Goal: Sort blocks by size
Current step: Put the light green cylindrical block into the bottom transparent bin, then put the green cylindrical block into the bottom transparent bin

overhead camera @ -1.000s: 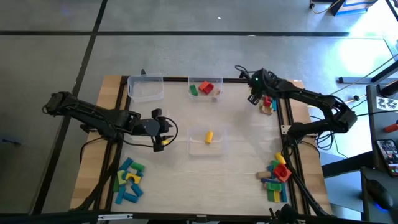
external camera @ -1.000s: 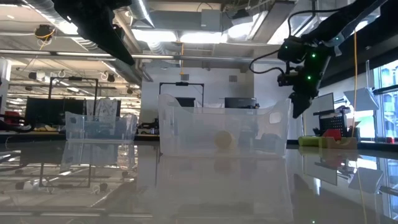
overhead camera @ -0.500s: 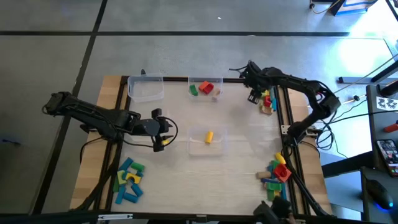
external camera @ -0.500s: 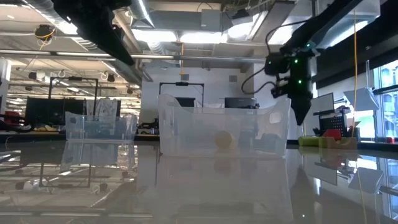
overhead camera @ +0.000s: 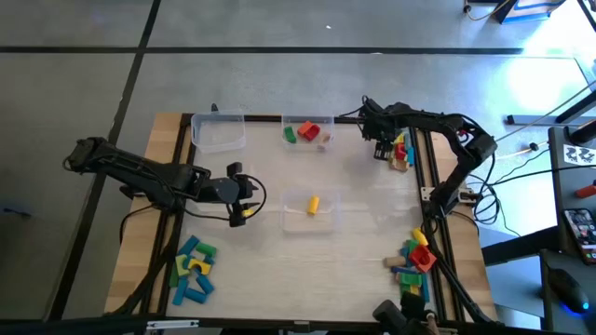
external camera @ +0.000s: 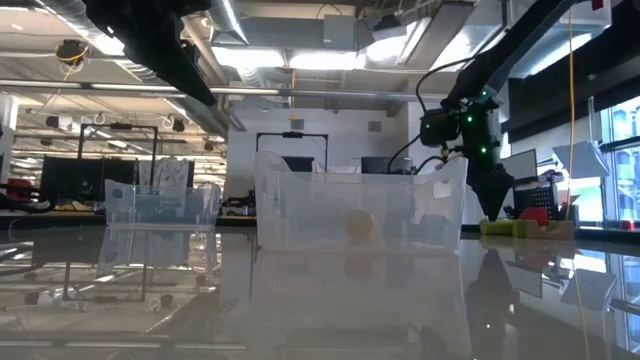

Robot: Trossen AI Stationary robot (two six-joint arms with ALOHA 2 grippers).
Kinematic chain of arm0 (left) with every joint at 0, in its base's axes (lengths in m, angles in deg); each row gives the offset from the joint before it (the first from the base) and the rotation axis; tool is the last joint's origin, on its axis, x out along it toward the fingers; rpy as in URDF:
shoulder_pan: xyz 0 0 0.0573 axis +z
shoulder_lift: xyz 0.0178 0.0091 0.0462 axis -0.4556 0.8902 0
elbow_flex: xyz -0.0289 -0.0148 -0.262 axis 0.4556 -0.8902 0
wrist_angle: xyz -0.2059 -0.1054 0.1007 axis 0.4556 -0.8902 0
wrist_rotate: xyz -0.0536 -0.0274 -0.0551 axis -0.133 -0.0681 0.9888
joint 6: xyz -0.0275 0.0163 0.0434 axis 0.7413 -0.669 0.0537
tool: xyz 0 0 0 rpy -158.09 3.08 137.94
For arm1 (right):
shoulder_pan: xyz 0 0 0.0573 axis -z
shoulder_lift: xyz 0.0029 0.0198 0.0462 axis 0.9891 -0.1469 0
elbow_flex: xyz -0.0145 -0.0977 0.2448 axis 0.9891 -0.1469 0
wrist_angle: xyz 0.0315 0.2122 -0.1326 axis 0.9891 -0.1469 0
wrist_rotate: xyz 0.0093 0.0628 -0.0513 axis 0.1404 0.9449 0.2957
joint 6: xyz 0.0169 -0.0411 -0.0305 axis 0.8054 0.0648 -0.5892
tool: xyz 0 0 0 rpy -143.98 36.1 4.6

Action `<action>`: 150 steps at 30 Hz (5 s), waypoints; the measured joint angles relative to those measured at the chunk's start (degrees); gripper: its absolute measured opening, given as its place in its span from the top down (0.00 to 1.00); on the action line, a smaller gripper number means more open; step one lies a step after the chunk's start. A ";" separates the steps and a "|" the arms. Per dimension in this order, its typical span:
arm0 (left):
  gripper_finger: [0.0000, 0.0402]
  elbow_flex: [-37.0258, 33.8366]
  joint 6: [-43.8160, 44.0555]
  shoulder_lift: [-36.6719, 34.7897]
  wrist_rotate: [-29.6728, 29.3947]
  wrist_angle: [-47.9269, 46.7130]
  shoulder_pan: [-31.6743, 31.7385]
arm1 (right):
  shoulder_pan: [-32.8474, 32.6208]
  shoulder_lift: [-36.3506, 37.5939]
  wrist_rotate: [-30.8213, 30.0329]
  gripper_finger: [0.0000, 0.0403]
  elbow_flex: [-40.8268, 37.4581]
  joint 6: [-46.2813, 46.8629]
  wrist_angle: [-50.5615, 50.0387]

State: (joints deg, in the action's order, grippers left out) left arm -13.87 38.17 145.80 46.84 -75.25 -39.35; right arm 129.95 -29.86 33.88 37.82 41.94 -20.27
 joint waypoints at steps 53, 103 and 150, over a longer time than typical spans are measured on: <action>0.48 0.00 -0.13 0.00 -0.02 0.00 0.02 | -15.95 12.57 5.21 0.68 -0.04 3.28 6.65; 0.48 0.02 7.69 0.00 0.53 -1.41 -0.97 | -49.53 3.95 21.53 0.65 0.00 28.87 26.89; 0.48 -0.02 32.40 9.18 17.30 -26.38 -27.24 | -68.65 6.64 4.65 0.34 -6.99 39.03 63.55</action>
State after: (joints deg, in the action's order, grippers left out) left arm -13.89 70.58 154.98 64.14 -101.63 -66.59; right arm 61.30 -23.22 38.53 30.82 80.97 43.28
